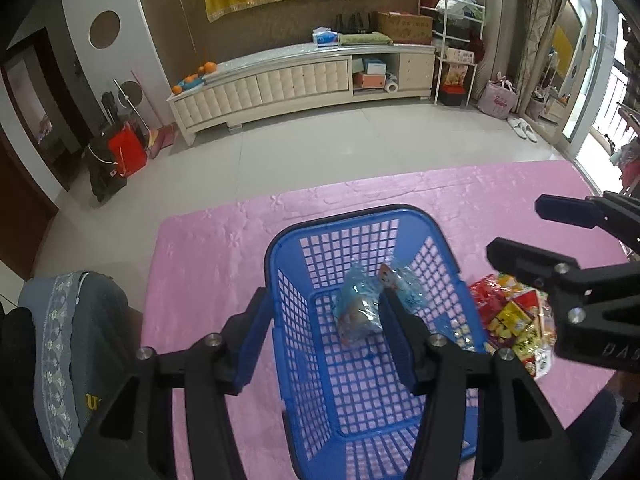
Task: Organize snacks
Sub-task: 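Move both tools back over the snack pile toward the red-and-yellow chip bag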
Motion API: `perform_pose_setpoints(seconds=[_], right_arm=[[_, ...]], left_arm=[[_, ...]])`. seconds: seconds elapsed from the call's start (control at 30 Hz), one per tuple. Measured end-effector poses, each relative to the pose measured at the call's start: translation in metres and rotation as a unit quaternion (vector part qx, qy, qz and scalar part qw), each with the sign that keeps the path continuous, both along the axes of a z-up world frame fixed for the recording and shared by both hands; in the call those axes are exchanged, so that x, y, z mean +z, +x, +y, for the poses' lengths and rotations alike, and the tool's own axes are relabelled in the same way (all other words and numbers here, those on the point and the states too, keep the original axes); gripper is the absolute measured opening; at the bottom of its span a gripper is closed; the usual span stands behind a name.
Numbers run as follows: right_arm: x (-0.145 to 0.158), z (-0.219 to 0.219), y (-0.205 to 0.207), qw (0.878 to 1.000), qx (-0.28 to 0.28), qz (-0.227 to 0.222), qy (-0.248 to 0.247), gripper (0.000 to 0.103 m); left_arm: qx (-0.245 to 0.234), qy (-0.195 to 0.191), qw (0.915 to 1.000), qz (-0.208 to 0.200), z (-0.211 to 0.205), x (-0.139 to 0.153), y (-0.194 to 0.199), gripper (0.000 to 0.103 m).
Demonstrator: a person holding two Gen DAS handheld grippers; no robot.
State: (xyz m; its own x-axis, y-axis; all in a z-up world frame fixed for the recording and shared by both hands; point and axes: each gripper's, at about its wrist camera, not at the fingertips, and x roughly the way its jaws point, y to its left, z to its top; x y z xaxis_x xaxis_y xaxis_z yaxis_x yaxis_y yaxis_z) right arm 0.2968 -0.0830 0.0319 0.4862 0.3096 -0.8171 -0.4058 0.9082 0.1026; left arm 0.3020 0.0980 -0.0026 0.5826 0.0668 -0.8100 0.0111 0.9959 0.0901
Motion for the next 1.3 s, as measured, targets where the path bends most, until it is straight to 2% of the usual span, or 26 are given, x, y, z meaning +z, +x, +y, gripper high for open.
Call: perform_pose_setpoints(seconds=[0.17,0.23,0.5,0.6,0.7,0.9,1.3], right_arm=[[0.022,-0.015,-0.021,1.0,-0.012,-0.009,-0.001,0.077],[0.03,-0.021,-0.03,1.0,-0.016,-0.01,0.0,0.077],[0.053,-0.047,-0.061,0.999,-0.041,-0.021,0.01,0.077],[0.058,-0.06,-0.071,0.998,-0.048,-0.026,0.012,0.077],[0.062,-0.074,-0.079,0.998,-0.056,-0.031,0.009,0.077],[0.062,-0.106,-0.082,0.997,-0.076,-0.026,0.007,0.078],[0.027,-0.175,-0.085,0.993,-0.121,0.015,0.0,0.078]], left_arm=[[-0.002,-0.015,0.9997,-0.018,-0.007,0.022,-0.023,0.054],[-0.005,-0.015,0.9995,-0.028,-0.012,0.033,-0.033,0.059],[-0.018,-0.021,0.9982,-0.054,-0.037,0.065,-0.056,0.059],[-0.022,-0.039,0.9976,-0.053,-0.047,0.072,-0.06,0.059],[-0.03,-0.049,0.997,-0.051,-0.06,0.073,-0.061,0.059],[-0.048,-0.041,0.9972,-0.041,-0.095,0.067,-0.059,0.059],[-0.097,-0.023,0.995,-0.004,-0.169,0.033,-0.05,0.063]])
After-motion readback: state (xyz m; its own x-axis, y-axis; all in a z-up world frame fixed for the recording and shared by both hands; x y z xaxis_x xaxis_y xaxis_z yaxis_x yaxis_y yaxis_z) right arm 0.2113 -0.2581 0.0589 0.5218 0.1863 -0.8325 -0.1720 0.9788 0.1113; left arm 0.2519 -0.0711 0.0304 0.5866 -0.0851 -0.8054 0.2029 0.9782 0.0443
